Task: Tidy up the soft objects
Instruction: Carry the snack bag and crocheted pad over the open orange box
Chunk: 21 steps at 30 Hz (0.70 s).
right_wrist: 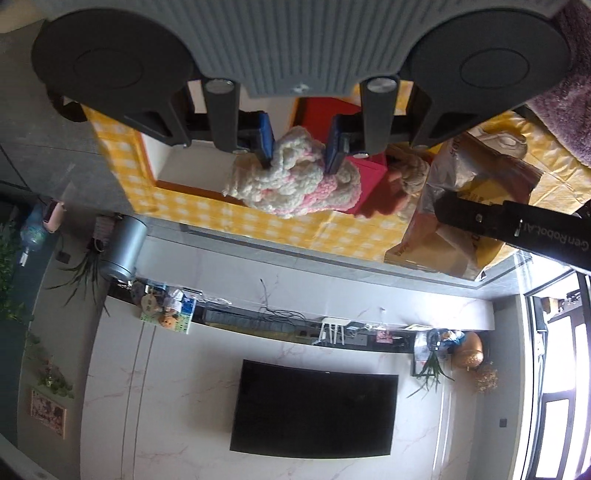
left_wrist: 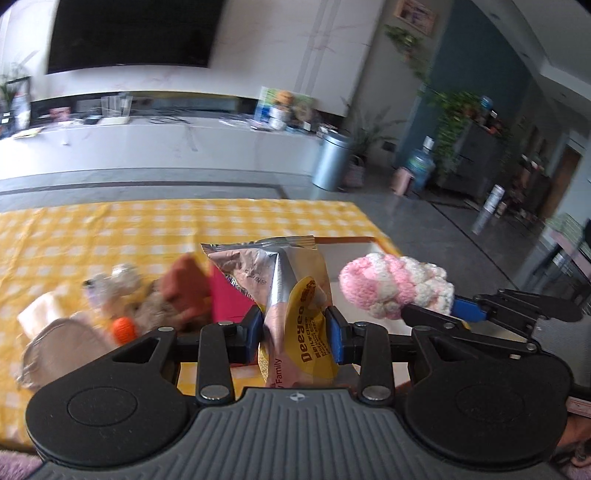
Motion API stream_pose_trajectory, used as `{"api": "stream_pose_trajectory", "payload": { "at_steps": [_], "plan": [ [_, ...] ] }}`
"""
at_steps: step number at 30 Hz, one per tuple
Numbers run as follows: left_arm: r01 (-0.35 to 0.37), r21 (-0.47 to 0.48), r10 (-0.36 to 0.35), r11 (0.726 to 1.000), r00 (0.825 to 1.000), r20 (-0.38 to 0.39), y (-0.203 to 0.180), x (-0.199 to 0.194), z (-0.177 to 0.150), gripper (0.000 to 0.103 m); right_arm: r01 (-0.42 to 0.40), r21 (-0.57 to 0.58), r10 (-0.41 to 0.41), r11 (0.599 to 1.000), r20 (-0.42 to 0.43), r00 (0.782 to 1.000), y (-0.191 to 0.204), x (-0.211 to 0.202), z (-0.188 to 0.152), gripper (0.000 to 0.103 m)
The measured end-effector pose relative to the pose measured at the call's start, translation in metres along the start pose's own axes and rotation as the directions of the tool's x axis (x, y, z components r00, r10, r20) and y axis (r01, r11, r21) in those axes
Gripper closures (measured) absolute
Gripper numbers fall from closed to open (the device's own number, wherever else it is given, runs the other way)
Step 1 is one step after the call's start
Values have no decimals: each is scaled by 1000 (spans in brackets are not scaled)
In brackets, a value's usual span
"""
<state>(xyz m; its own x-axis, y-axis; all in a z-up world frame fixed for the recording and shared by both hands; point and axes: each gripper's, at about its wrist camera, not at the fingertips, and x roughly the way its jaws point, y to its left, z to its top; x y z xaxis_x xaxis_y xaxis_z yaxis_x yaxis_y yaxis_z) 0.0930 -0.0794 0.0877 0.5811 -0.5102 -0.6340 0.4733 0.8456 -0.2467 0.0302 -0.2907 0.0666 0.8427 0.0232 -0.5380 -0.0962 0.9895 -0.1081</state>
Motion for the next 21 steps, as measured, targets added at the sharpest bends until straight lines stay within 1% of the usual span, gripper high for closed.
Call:
{"api": "stream_pose_trajectory", "payload": {
  "at_steps": [2, 4, 6, 9, 10, 12, 15, 18, 21],
  "plan": [
    [46, 30, -45, 998, 998, -44, -16, 18, 12, 62, 14, 15, -13, 1000, -42, 999, -20, 0, 3, 75],
    [87, 64, -80, 994, 991, -104, -35, 41, 22, 62, 14, 26, -11, 1000, -93, 996, -36, 4, 3, 75],
    [107, 86, -93, 991, 984, -153, -48, 63, 27, 62, 22, 18, -19, 1000, -145, 989, -49, 12, 0, 75],
    [122, 127, -90, 984, 969, -230, -70, 97, 29, 62, 31, -18, -35, 999, -233, 972, -64, 31, -12, 75],
    [130, 141, -90, 982, 963, -255, -80, 105, 27, 62, 25, -20, -29, 999, -267, 963, -70, 39, -18, 75],
    [141, 171, -81, 975, 945, -316, -87, 129, 26, 62, 13, -16, -17, 1000, -327, 945, -80, 54, -28, 75],
    [157, 221, -59, 963, 917, -395, -98, 161, 23, 62, 5, -35, -19, 999, -397, 918, -91, 74, -43, 75],
    [160, 252, -36, 954, 900, -435, -102, 186, 17, 62, -13, -46, -9, 999, -444, 896, -99, 91, -53, 75],
    [180, 265, -30, 947, 873, -486, -104, 205, 9, 62, -37, -39, 14, 999, -485, 874, -105, 108, -60, 74]
  ]
}}
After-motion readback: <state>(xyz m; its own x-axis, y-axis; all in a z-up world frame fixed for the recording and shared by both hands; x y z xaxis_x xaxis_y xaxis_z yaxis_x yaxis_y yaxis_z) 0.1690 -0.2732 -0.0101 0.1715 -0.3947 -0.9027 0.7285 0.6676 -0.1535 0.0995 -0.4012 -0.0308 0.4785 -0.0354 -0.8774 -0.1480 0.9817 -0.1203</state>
